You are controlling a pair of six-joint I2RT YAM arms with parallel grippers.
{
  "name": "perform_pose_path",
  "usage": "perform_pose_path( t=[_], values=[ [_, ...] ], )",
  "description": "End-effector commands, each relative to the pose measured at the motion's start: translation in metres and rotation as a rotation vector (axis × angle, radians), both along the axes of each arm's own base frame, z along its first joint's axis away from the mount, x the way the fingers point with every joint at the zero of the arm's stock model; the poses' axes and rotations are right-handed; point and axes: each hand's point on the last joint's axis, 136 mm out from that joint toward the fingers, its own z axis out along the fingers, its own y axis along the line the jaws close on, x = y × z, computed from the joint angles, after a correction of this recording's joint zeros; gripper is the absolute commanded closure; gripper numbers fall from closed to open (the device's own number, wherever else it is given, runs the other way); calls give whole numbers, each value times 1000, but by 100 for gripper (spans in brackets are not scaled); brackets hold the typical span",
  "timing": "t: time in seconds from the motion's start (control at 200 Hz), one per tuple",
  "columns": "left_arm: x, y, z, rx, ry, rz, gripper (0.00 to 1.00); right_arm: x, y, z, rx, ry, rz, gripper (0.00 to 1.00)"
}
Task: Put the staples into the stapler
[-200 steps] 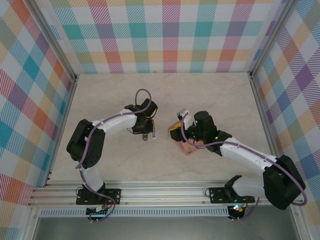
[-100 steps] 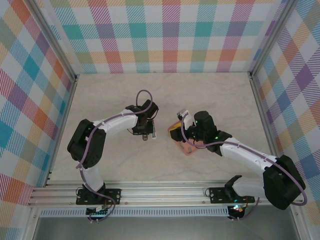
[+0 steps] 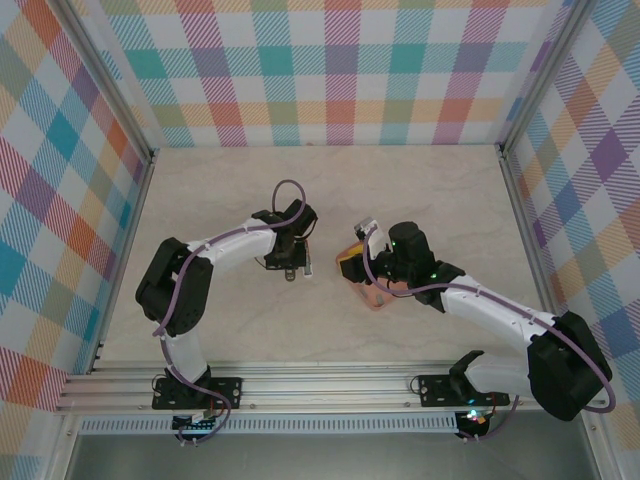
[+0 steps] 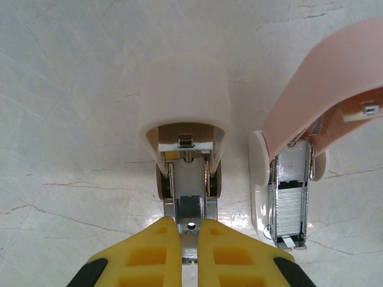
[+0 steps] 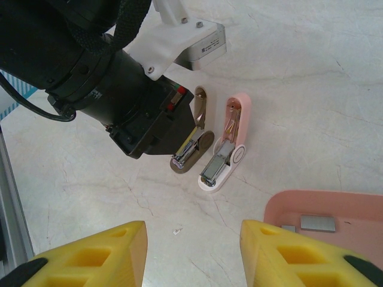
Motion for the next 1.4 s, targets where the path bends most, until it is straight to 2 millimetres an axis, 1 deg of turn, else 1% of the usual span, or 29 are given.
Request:
perform_pose_path(
  t=[0.0,0.55,0.68,0.835,1.005,1.135,1.225,1.305,1.395],
  values=[
    [-2,-3,-1,20,11,-21,91,-4,0,4,5,-16,23,55],
    [-5,-3,-6,25,31,-19,90,-5,-1,2,2,-17,24,56],
    [-5,-2,-5,25,30,-16,87,-5,-1,2,2,-15,24,55],
    [-5,-2,-1,25,23,-10,81,-6,-1,2,3,-16,25,55],
    [-2,-2,11,10,-6,-7,75,-6,-1,5,6,-22,24,55],
    [-3,-3,15,2,-9,-5,74,-7,-2,5,7,-22,26,55],
    [1,-4,25,-9,-35,-7,73,-7,-2,6,8,-21,24,55],
    [8,-6,42,-22,-81,-21,67,-7,-2,6,9,-18,22,55],
    [16,-10,61,-56,-122,-43,56,-7,-1,7,9,-15,27,55]
  ],
)
